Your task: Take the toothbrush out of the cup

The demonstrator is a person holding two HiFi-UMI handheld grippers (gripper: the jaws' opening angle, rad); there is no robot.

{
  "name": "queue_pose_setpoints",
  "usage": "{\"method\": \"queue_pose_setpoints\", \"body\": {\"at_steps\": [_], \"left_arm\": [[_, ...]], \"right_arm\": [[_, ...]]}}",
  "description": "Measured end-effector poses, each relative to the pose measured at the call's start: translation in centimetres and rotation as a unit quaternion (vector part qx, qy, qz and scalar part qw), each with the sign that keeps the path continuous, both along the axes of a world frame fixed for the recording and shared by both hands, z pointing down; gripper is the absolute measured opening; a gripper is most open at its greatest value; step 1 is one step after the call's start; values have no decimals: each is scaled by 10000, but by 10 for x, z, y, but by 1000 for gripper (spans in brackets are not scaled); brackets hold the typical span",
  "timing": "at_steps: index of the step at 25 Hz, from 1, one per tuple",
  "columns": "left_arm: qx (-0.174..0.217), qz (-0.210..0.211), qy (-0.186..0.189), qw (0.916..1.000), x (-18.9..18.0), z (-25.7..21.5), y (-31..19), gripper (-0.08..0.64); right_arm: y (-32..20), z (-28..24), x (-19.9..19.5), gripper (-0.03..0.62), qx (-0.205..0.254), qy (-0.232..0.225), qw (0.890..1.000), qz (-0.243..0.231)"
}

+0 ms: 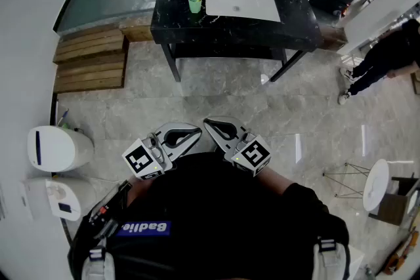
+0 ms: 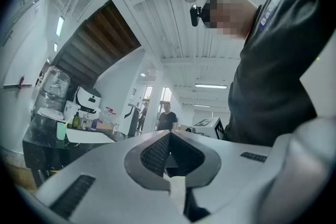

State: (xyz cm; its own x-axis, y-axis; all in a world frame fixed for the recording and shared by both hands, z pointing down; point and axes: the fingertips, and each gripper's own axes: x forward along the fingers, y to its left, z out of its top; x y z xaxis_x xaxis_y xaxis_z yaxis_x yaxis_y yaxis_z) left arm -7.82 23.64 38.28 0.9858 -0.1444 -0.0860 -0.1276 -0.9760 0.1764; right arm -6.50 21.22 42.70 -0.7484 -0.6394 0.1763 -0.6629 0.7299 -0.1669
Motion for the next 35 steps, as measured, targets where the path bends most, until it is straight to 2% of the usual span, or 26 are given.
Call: {"method": "queue_pose_setpoints", "body": {"at_steps": [3,18,25,35], "left_arm": [[24,-6,13,10000,2,3,-3,2],[28,-167,4,9999,18,4,-19,2],[9,-447,3,9990,35,4,-32,2],[56,-904,-7,9959,68,1,-46,2]], "right_arm": [[-5,0,3,11,139,-105,9998,1],[-15,0,19,11,53,-216,9996,-180],[-27,1,41,11,231,-364,9985,-330],[-34,17,79,12,57,-364,9962,-795]]}}
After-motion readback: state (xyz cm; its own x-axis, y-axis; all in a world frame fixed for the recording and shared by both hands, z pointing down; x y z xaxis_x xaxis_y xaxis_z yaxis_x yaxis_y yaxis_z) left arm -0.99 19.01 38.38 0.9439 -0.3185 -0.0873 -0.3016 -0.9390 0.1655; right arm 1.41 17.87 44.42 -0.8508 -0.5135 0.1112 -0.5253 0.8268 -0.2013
